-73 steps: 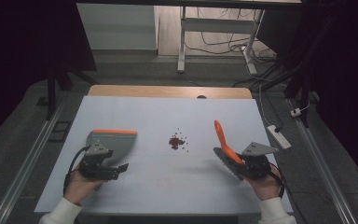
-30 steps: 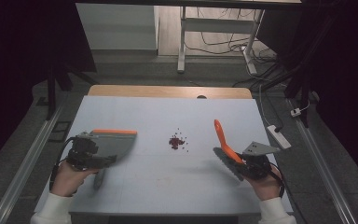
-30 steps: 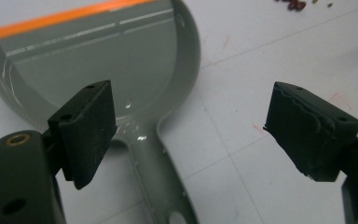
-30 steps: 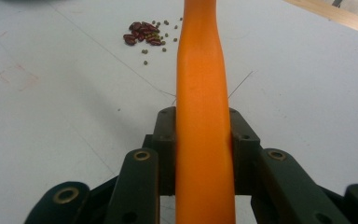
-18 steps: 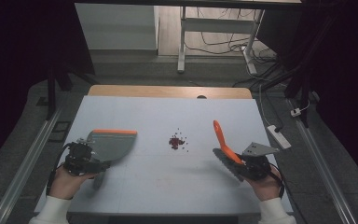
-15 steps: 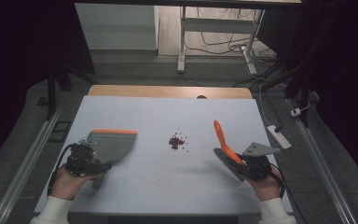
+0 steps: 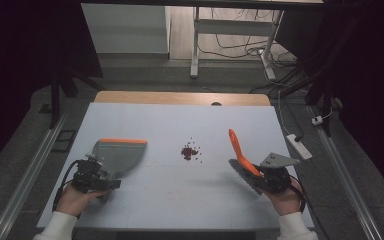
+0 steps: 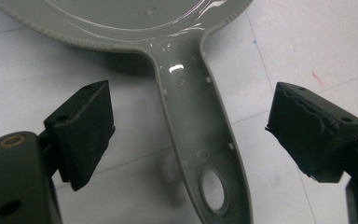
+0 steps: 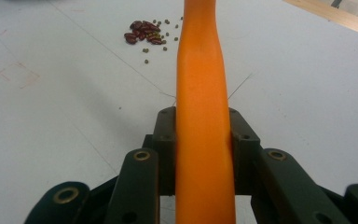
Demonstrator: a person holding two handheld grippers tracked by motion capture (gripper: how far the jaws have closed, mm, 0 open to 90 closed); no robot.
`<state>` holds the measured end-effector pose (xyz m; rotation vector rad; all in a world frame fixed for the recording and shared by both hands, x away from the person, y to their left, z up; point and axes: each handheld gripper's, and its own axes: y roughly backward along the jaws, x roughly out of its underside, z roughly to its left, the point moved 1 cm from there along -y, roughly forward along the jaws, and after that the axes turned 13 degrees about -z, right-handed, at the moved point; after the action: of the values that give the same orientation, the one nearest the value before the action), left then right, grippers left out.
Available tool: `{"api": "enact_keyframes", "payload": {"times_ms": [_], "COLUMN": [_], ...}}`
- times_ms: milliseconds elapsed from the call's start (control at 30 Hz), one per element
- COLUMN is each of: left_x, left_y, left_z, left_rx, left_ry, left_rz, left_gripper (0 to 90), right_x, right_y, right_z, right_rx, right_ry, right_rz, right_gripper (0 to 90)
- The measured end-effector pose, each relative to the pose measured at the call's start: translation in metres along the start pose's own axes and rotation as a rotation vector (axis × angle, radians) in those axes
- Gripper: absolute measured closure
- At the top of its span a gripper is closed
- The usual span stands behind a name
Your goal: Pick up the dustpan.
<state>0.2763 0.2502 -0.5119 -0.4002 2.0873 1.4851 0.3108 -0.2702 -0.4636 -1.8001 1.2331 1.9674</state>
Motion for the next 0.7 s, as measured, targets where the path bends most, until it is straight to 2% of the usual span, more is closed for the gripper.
{"api": "enact_keyframes", "payload": {"times_ms": [200,300,433,700], "left_x": [0.001,0.001,0.002,0.001], "left_y": [-0.010,-0.013,-0.021,-0.022], "left_z": [0.007,0.006,0.006,0.008], "left_rx": [-0.018,-0.017,-0.028,-0.045], "left_ry": [0.038,0.039,0.042,0.064], "left_rz": [-0.031,-0.037,-0.026,-0.045], "left_gripper": [17.0,18.6,23.6,35.9], "right_x": [0.001,0.002,0.002,0.002], "right_y": [-0.002,-0.002,-0.002,-0.003], "right_z": [0.000,0.000,0.001,0.000], "right_rx": [-0.002,0.001,0.000,0.000], "right_ry": [0.000,0.001,0.002,0.003], "right_rz": [0.008,0.009,0.010,0.012], "right_gripper": [69.9,69.9,69.9,69.9]}}
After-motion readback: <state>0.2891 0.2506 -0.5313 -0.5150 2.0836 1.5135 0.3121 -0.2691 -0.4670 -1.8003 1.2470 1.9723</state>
